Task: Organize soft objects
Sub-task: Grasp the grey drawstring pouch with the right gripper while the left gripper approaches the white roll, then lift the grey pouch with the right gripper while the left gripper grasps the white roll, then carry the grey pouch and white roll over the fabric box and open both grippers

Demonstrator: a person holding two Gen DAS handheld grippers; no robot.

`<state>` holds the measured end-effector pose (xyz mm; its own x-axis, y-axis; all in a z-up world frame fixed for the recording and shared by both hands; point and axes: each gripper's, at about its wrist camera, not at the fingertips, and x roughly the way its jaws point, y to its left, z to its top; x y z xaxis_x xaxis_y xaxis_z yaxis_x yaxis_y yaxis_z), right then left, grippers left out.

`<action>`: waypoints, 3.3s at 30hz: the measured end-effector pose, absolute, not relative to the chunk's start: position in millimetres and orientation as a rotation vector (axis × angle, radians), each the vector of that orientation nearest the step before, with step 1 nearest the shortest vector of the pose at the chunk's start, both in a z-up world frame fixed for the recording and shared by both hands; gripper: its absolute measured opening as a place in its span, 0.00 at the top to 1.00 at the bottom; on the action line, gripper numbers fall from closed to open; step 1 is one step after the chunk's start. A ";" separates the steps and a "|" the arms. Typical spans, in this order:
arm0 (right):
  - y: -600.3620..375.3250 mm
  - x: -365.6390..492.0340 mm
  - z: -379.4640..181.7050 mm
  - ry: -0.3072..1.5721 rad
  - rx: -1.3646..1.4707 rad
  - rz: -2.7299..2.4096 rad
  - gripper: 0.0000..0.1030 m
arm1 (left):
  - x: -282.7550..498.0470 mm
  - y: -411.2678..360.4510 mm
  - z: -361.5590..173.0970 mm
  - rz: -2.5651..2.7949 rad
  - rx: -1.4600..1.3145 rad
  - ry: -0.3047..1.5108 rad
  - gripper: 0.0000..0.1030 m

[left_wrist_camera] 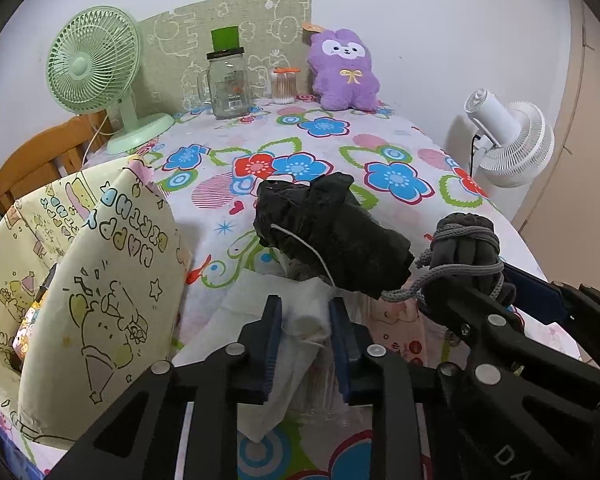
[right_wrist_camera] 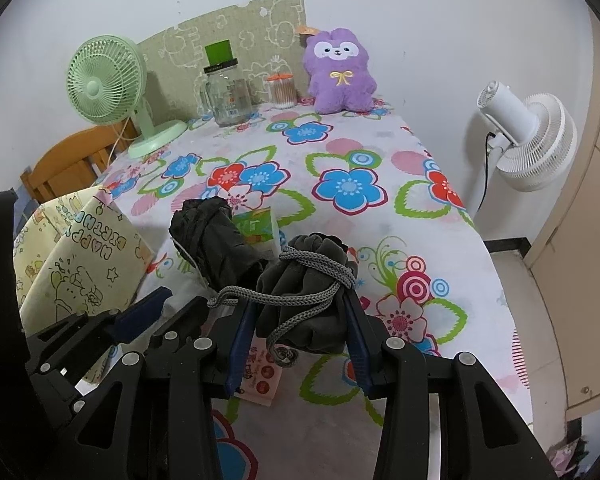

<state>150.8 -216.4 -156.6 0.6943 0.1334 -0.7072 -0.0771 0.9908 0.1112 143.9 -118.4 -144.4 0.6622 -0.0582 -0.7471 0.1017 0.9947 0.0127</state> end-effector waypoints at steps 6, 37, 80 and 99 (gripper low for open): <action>-217.2 146.6 -150.8 0.782 0.083 0.111 0.55 | 140.5 -118.6 -139.1 -0.088 0.054 0.847 0.83; -204.5 90.9 -76.5 0.626 0.062 0.117 0.55 | 92.5 -112.3 -64.6 -0.120 0.054 0.708 0.87; -140.4 72.0 -10.8 0.497 0.034 0.137 0.55 | 76.3 -47.7 -3.1 -0.128 0.045 0.590 0.86; -81.3 122.5 -25.3 0.555 0.007 0.223 0.55 | 111.5 10.0 -17.9 -0.048 0.043 0.623 0.86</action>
<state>122.5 -81.3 -25.3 0.8261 0.2120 -0.5221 -0.2084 0.9758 0.0666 111.5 10.0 -17.9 0.8108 -0.0318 -0.5844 0.0575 0.9980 0.0255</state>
